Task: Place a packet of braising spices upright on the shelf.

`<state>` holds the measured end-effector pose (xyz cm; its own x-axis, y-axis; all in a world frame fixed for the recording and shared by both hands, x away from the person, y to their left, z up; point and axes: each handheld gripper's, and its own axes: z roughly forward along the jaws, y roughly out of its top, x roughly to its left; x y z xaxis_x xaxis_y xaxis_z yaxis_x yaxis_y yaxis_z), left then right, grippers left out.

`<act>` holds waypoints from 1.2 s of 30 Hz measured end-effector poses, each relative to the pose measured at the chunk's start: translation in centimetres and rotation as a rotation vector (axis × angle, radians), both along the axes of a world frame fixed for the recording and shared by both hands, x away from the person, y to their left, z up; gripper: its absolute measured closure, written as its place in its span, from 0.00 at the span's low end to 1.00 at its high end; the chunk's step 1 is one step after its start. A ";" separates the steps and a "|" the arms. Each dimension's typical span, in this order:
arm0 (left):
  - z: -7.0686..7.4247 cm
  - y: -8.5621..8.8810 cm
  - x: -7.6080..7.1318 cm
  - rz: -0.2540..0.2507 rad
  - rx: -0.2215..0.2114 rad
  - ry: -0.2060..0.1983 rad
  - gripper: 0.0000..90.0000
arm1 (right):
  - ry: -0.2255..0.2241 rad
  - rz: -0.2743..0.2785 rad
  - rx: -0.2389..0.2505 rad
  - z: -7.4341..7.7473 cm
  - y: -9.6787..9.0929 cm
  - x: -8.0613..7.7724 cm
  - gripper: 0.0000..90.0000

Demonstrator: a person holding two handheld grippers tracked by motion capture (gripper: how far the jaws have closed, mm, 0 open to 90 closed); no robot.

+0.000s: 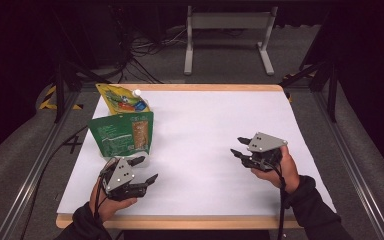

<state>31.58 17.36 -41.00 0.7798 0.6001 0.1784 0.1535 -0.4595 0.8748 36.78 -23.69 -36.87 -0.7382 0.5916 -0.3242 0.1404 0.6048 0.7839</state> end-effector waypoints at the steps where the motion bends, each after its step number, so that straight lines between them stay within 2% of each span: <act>1: -0.1 -0.1 0.0 -0.003 0.004 0.003 0.35 | 0.002 -0.002 -0.003 -0.1 -0.3 -0.1 0.60; 5: -0.5 -0.5 0.1 -0.016 0.022 0.009 0.34 | 0.009 -0.019 0.001 -0.6 -1.4 -0.8 0.56; 6: -0.6 -0.6 0.1 -0.019 0.028 0.012 0.33 | 0.006 -0.041 0.003 -1.0 -2.3 -1.3 0.52; 10: -0.9 -0.8 0.1 -0.029 0.044 0.013 0.32 | 0.008 -0.055 0.013 -1.5 -3.4 -2.0 0.50; 13: -1.1 -1.0 0.2 -0.034 0.041 0.015 0.30 | 0.016 -0.082 0.039 -2.1 -4.9 -2.7 0.43; 19: -1.7 -1.0 0.2 -0.036 0.061 0.012 0.27 | 0.038 -0.144 0.056 -3.3 -7.8 -4.0 0.32; 22: -1.9 -0.9 0.3 -0.047 0.049 0.020 0.24 | 0.051 -0.183 0.069 -3.9 -9.2 -4.7 0.27; 28: -2.5 -0.7 0.3 -0.057 0.047 0.017 0.20 | 0.039 -0.250 0.118 -4.9 -11.7 -6.2 0.22; 32: -2.8 -0.5 0.1 -0.060 0.024 0.031 0.19 | 0.027 -0.283 0.123 -5.2 -12.5 -6.9 0.21; 33: -2.9 -0.4 0.1 -0.060 0.021 0.035 0.18 | 0.019 -0.318 0.134 -5.5 -13.3 -7.4 0.17; 36: -3.3 0.1 -0.1 -0.048 0.018 0.048 0.16 | 0.019 -0.358 0.157 -5.7 -14.1 -8.0 0.13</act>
